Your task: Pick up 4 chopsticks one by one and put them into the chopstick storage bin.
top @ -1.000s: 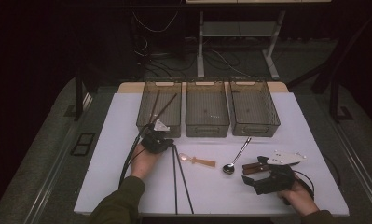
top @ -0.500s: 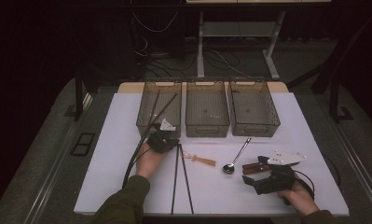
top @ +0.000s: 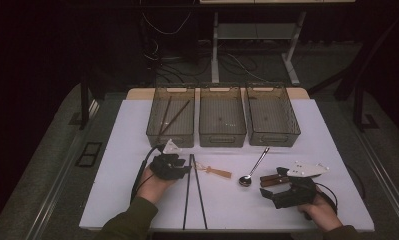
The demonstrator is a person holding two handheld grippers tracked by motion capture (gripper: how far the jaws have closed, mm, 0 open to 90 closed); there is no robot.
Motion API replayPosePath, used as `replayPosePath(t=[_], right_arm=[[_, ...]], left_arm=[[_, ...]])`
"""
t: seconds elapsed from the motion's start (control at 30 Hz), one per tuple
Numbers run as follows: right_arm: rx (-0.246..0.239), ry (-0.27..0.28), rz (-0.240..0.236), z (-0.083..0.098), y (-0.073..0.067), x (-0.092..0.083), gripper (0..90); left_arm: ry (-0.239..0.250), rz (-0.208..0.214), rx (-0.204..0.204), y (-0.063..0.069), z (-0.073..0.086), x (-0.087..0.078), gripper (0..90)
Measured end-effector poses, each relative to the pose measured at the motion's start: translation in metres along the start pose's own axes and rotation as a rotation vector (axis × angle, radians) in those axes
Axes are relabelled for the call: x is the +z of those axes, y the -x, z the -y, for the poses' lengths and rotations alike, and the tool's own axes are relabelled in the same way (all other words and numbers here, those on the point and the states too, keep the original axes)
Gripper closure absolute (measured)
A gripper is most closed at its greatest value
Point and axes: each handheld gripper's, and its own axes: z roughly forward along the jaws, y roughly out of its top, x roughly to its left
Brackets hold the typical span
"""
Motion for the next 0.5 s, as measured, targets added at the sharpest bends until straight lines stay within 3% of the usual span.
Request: replayPosePath(t=[0.07, 0.17, 0.5], right_arm=[[-0.002, 0.000, 0.001, 0.000, 0.000, 0.000, 1.5], [-0.001, -0.002, 0.002, 0.000, 0.000, 0.000, 1.5], [-0.001, 0.000, 0.001, 0.000, 0.000, 0.000, 1.5]], left_arm=[[-0.009, 0.012, 0.006, 0.007, 0.003, 0.002, 59.9], [-0.025, -0.016, 0.034, 0.015, 0.002, 0.005, 59.8], [-0.060, -0.057, 0.085, 0.021, 0.001, 0.012, 63.0]])
